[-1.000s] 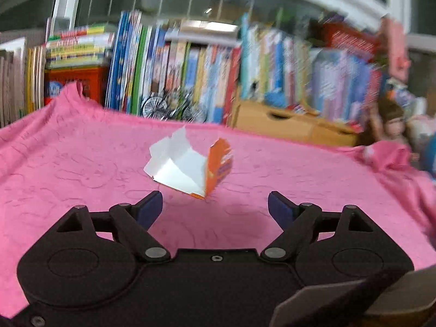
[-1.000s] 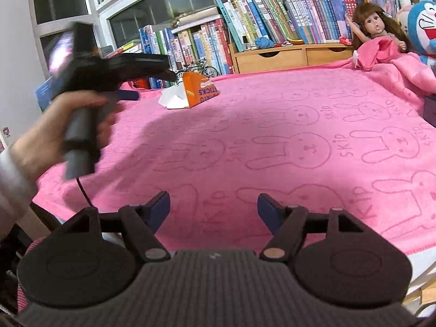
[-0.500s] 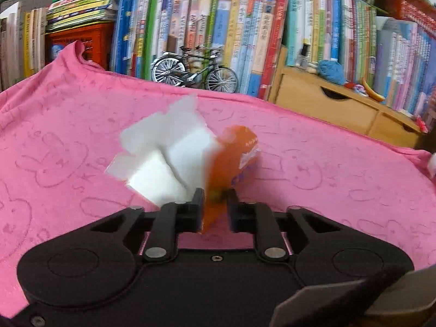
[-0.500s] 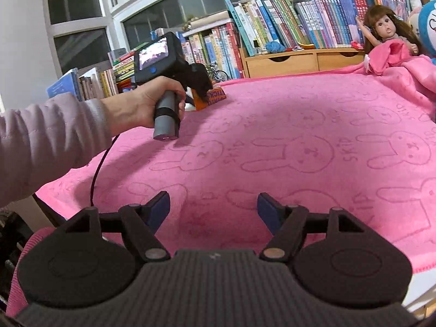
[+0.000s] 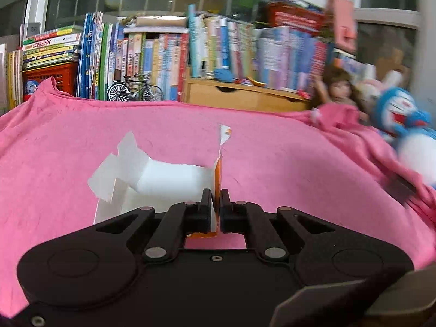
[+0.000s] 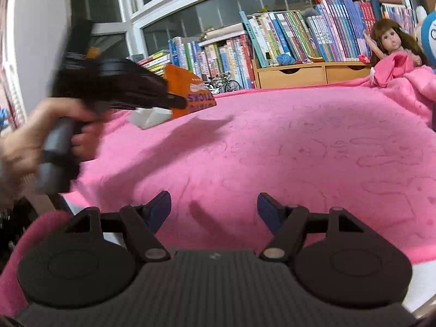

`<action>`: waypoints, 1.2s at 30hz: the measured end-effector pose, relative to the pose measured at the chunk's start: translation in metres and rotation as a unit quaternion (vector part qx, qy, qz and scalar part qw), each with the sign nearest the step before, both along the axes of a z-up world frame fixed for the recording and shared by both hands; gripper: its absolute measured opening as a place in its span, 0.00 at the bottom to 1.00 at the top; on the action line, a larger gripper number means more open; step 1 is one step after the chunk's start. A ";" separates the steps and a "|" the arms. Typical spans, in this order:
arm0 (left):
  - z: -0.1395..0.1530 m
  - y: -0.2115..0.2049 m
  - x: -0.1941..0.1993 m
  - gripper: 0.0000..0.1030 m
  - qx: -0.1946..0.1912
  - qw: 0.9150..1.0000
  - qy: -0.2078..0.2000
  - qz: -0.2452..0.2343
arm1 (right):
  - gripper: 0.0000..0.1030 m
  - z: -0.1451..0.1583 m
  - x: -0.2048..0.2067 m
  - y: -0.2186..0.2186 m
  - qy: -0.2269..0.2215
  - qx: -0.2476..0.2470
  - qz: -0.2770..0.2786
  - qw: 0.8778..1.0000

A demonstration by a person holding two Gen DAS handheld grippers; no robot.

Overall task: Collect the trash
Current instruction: 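Carry the box with the left tool down into the bin and open it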

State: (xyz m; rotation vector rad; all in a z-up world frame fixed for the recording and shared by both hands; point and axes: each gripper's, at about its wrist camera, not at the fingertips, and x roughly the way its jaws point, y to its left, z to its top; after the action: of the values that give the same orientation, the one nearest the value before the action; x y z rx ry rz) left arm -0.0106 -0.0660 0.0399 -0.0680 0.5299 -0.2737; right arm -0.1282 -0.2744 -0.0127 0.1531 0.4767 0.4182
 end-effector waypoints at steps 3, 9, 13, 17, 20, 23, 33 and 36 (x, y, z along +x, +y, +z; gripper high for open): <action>0.005 -0.005 -0.070 0.05 0.004 1.000 0.005 -0.027 | 0.72 -0.008 -0.019 -0.004 0.022 0.009 0.006 1.000; -0.008 -0.011 -0.168 0.05 0.002 0.995 0.073 -0.073 | 0.51 -0.027 -0.054 -0.002 0.067 -0.027 0.003 0.997; -0.025 -0.013 -0.200 0.05 -0.008 0.989 0.106 -0.104 | 0.40 -0.038 -0.065 0.002 0.104 -0.034 -0.013 0.994; -0.044 -0.012 -0.214 0.05 0.003 0.983 0.131 -0.126 | 0.39 -0.046 -0.071 0.010 0.133 -0.037 -0.031 0.990; -0.059 -0.005 -0.216 0.05 -0.014 0.978 0.163 -0.129 | 0.39 -0.053 -0.070 0.017 0.153 -0.037 -0.040 0.987; -0.082 0.002 -0.212 0.05 -0.021 0.971 0.197 -0.130 | 0.39 -0.062 -0.067 0.022 0.175 -0.029 -0.043 0.983; -0.165 0.012 -0.179 0.07 -0.032 0.949 0.293 -0.113 | 0.39 -0.077 -0.060 0.044 0.214 -0.056 -0.069 0.973; -0.183 0.007 -0.168 0.08 0.016 0.947 0.302 -0.103 | 0.39 -0.078 -0.057 0.049 0.219 -0.064 -0.072 0.971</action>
State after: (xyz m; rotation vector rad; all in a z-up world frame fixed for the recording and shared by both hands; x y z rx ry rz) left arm -0.1786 -0.0587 -0.1435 -0.0644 1.1568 -0.4517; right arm -0.1856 -0.2256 -0.0903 0.1532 0.9190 0.2074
